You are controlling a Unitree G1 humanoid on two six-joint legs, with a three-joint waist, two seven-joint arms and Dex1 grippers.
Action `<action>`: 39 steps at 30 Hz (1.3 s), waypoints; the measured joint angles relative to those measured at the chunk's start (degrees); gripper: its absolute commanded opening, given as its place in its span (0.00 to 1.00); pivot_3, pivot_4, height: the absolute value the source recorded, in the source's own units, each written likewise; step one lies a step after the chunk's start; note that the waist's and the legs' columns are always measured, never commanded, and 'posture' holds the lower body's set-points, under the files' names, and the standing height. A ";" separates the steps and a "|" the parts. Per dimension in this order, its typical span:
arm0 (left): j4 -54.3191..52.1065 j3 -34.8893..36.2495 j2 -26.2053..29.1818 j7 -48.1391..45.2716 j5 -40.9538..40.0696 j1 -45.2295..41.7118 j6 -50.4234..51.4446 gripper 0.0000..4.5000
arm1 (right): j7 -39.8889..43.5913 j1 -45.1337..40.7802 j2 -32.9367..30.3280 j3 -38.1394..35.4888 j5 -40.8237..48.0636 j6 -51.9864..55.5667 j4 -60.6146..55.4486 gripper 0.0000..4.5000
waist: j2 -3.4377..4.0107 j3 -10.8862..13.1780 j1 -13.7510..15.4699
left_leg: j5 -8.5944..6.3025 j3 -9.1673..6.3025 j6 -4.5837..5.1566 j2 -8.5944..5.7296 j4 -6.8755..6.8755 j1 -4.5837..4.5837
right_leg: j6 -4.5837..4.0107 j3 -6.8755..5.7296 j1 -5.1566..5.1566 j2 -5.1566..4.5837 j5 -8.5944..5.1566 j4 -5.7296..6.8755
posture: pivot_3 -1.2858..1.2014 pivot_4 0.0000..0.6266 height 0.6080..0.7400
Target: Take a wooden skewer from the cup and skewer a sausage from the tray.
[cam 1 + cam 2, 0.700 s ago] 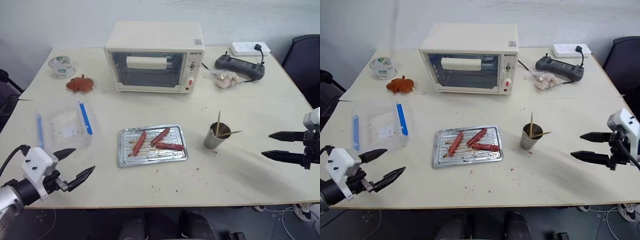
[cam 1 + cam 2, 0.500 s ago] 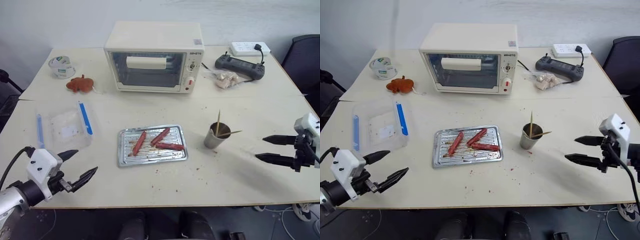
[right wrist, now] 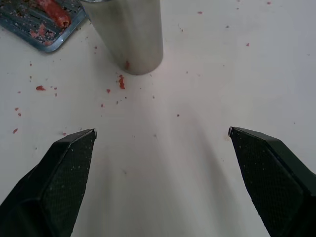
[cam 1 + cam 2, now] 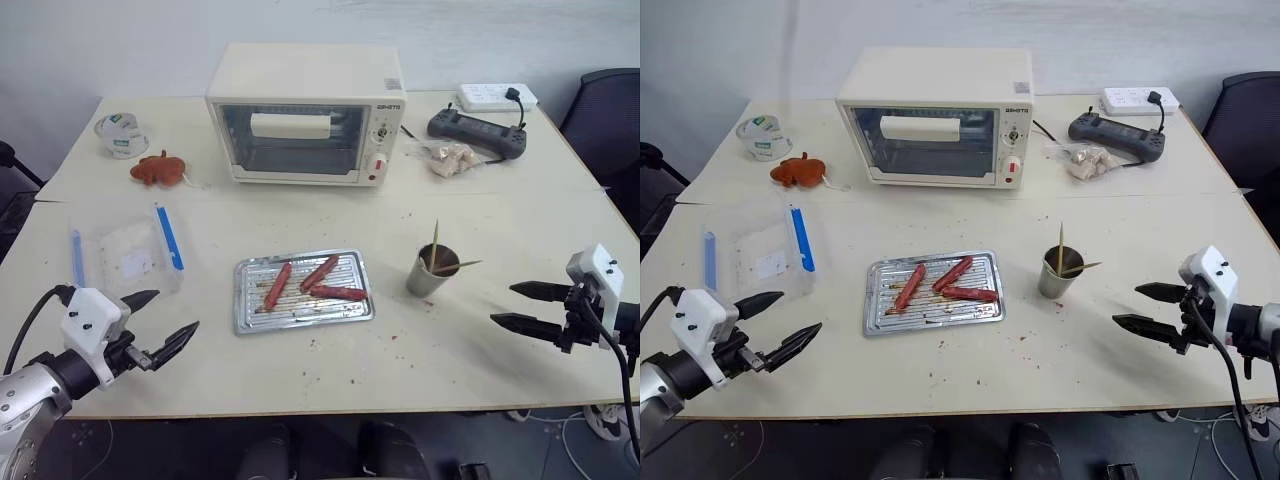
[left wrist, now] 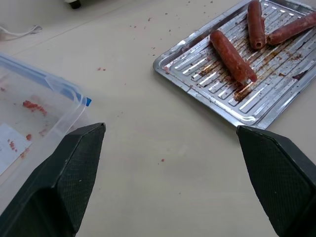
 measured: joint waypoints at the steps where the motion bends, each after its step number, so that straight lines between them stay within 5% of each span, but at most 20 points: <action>1: 0.01 0.00 -0.05 0.05 0.00 0.00 0.00 1.00 | -0.68 -0.27 0.54 -0.01 0.05 0.04 0.00 0.99 | 0.00 0.00 0.01 | 0.00 0.00 0.00 0.01 0.00 0.01 | 0.00 0.01 0.00 0.01 0.00 0.00 | 0.52 0.24 1.00; 11: -0.40 -3.08 -1.21 0.56 -2.03 -2.82 1.64 1.00 | -9.49 3.13 10.54 -2.84 4.45 2.35 -7.61 0.99 | -0.02 -0.01 0.28 | 0.00 0.02 0.00 -0.01 0.02 -0.01 | 0.02 0.08 -0.01 -0.01 0.01 0.05 | 0.52 0.24 1.00; 18: -4.30 -8.85 -1.76 3.60 -9.86 -15.41 7.77 1.00 | -17.93 2.53 16.27 -9.59 16.63 8.39 -17.36 0.99 | -0.07 -0.04 0.24 | 0.03 0.01 -0.02 -0.01 0.04 0.02 | 0.03 0.66 -0.01 0.07 0.02 0.16 | 0.52 0.24 1.00; 25: -4.77 -14.33 -1.75 5.52 -11.42 -22.43 10.70 1.00 | -24.41 2.19 19.47 -8.55 18.04 8.76 -19.23 0.99 | -0.09 -0.04 -0.01 | 0.03 0.30 -0.03 0.01 0.01 0.10 | 0.08 0.87 -0.09 0.28 0.04 0.21 | 0.52 0.24 1.00; 31: -4.53 -17.26 -1.73 5.20 -11.24 -24.77 10.73 1.00 | -27.01 -0.46 23.38 -4.23 17.53 7.18 -19.20 0.65 | -0.10 -0.05 0.04 | 0.03 0.41 -0.03 0.01 0.02 0.13 | 0.09 0.91 -0.17 0.32 0.05 0.21 | 0.52 0.24 1.00; 34: -4.52 -18.48 -1.73 5.04 -11.00 -24.77 10.68 1.00 | -27.48 -1.56 23.88 -3.31 17.20 6.30 -19.15 0.65 | -0.10 -0.05 0.06 | 0.03 0.43 -0.03 0.02 0.01 0.11 | 0.09 0.93 -0.20 0.32 0.05 0.21 | 0.52 0.24 1.00; 39: -4.52 -19.08 -1.73 5.00 -10.25 -24.76 10.30 1.00 | -27.68 -2.49 24.25 -2.00 17.12 5.82 -18.01 0.39 | -0.10 -0.04 0.09 | 0.02 0.45 -0.02 0.01 0.02 0.11 | 0.10 0.92 -0.20 0.32 0.06 0.20 | 0.52 0.24 1.00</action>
